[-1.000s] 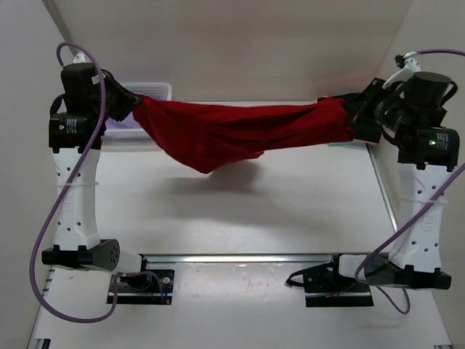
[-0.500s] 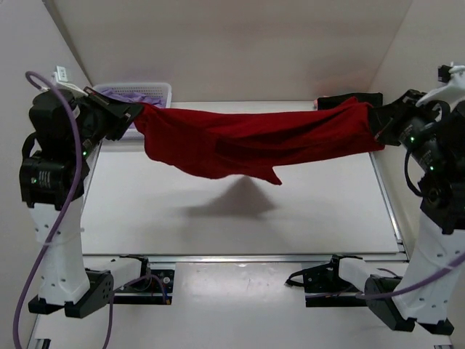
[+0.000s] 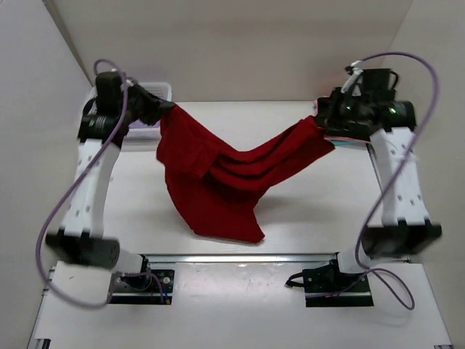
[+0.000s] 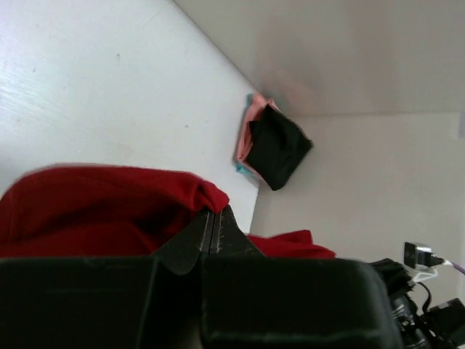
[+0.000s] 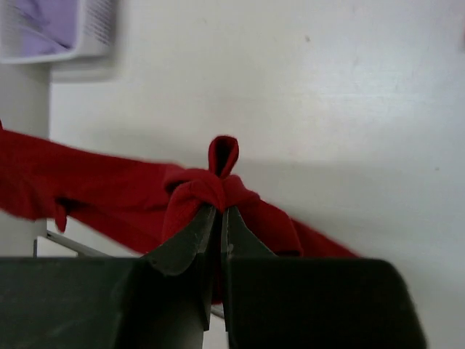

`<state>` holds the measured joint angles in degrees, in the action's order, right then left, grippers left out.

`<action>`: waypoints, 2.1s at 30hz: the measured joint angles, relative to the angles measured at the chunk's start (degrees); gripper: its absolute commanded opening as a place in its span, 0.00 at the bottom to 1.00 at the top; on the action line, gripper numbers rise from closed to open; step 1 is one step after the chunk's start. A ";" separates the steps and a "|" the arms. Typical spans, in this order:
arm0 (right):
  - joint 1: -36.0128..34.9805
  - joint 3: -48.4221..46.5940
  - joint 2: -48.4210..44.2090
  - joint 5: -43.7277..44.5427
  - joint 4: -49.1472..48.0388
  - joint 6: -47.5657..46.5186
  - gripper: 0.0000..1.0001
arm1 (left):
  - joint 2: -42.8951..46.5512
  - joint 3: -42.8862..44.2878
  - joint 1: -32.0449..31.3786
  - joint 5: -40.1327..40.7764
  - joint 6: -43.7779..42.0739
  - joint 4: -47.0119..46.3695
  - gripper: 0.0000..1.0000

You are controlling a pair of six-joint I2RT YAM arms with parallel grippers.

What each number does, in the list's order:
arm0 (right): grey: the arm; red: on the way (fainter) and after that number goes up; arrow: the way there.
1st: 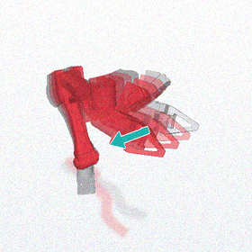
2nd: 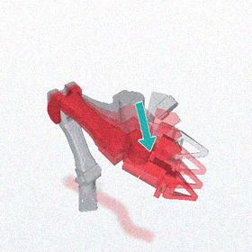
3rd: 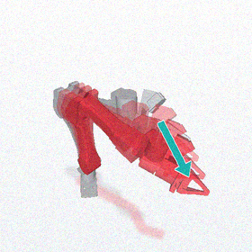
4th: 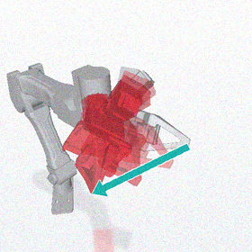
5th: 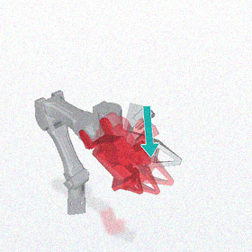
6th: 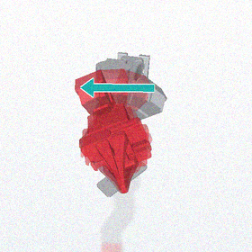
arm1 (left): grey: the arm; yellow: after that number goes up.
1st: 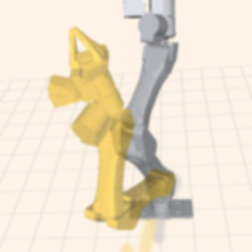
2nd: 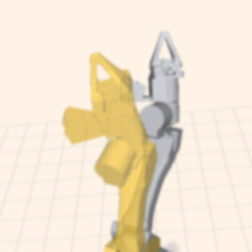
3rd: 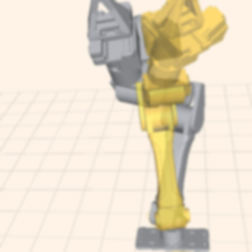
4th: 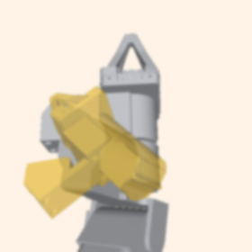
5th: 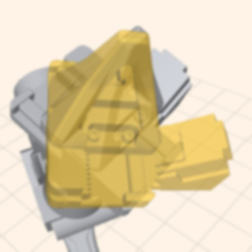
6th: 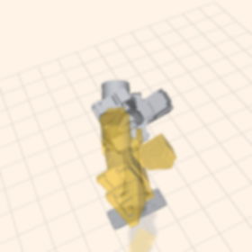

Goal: Fold and stack the t-shirts
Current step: Flatten out the tshirt

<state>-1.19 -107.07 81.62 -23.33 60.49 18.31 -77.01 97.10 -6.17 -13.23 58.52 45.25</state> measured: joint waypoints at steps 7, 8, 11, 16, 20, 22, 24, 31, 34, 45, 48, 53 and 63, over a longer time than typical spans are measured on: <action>-0.15 -16.57 15.23 3.74 0.85 -1.03 0.00 | -27.45 33.92 2.51 -1.29 -2.21 3.98 0.00; 0.39 -17.84 14.01 3.58 -0.68 -1.18 0.00 | -26.16 34.29 3.56 -1.49 -2.32 3.76 0.00; 1.88 -14.29 7.56 2.54 -3.87 -1.49 0.00 | -13.25 20.20 5.20 -0.61 -1.86 -1.29 0.00; 1.33 1.03 1.97 0.26 -8.83 -0.87 0.04 | 14.78 -21.49 0.70 -3.37 4.11 -16.26 0.00; -0.46 13.14 6.93 1.79 -13.25 -0.07 0.35 | 13.73 -40.61 -3.76 -3.56 6.32 -22.88 0.01; -0.46 20.28 9.88 4.15 -13.79 0.39 0.49 | 8.92 -46.71 -5.35 -3.17 5.77 -22.99 0.06; 0.04 26.60 10.64 6.71 -12.39 0.66 0.50 | 6.58 -51.82 -5.68 -3.41 5.42 -22.36 0.03; -0.85 33.92 6.71 9.18 -12.98 0.52 0.50 | 11.10 -55.45 -0.85 -3.52 2.93 -22.67 0.08; -2.99 33.94 6.93 8.72 -15.37 0.55 0.49 | 10.27 -53.92 -0.52 -3.69 1.01 -23.26 0.16; -10.21 34.05 17.77 7.58 -21.49 2.19 0.49 | 9.64 -52.02 0.63 -4.50 -8.35 -22.62 0.49; -10.88 34.12 19.80 7.02 -23.26 3.48 0.49 | 10.99 -51.28 -0.87 -3.67 -11.85 -21.70 0.47; -11.02 33.77 24.57 6.36 -25.07 5.60 0.49 | 16.35 -56.46 -2.49 -1.36 -15.08 -18.56 0.48; -9.49 31.19 29.99 5.01 -27.47 8.74 0.47 | 17.33 -64.92 -8.00 1.90 -16.11 -13.73 0.45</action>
<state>-10.68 -75.88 111.61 -18.33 33.01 27.05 -59.68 32.18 -14.17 -11.33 42.41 31.53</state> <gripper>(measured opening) 0.473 0.450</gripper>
